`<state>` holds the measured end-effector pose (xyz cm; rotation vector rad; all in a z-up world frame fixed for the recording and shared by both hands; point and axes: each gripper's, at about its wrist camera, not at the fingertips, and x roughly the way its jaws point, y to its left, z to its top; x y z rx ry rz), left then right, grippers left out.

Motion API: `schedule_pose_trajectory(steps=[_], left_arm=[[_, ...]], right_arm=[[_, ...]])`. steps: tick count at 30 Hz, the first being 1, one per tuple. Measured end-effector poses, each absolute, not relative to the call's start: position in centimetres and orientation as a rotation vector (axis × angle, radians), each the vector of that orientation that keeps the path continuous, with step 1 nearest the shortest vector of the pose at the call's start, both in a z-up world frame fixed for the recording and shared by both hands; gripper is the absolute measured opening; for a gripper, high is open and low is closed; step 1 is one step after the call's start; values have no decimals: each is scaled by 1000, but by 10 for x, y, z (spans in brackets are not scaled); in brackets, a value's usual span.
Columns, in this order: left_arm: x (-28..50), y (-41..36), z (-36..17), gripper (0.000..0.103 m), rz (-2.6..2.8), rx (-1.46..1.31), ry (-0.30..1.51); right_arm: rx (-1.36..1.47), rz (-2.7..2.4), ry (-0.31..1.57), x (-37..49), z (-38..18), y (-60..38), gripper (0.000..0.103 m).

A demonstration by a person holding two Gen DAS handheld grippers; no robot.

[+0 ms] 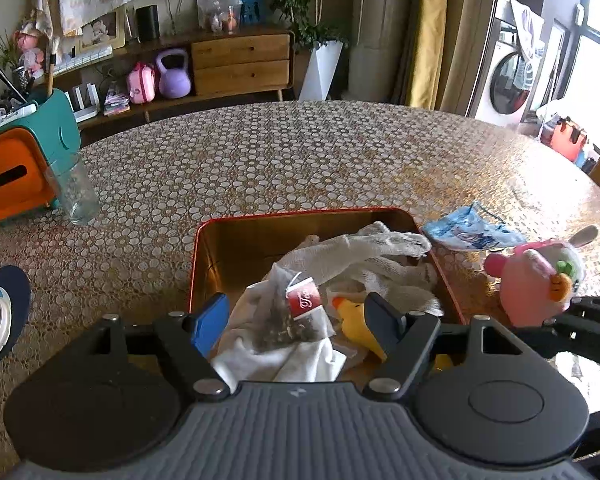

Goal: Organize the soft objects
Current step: 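Carry the tea bag and hair tie over the red tin and open both tools, then withdraw both open tools from the tin back over the table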

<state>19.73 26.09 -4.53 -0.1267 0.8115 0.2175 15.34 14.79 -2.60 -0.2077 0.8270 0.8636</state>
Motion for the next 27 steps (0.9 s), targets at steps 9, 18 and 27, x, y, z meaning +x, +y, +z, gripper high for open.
schedule_pose_trajectory(steps=[9, 18, 27], left_arm=[[171, 239, -21, 74, 193, -93, 756], [146, 198, 5, 74, 124, -70, 707], [137, 146, 19, 78, 33, -69, 689]], right_arm=[[-139, 856, 790, 143, -1, 114, 63], [-67, 821, 744, 130, 23, 54, 67], [25, 727, 709, 121, 38, -27, 71]])
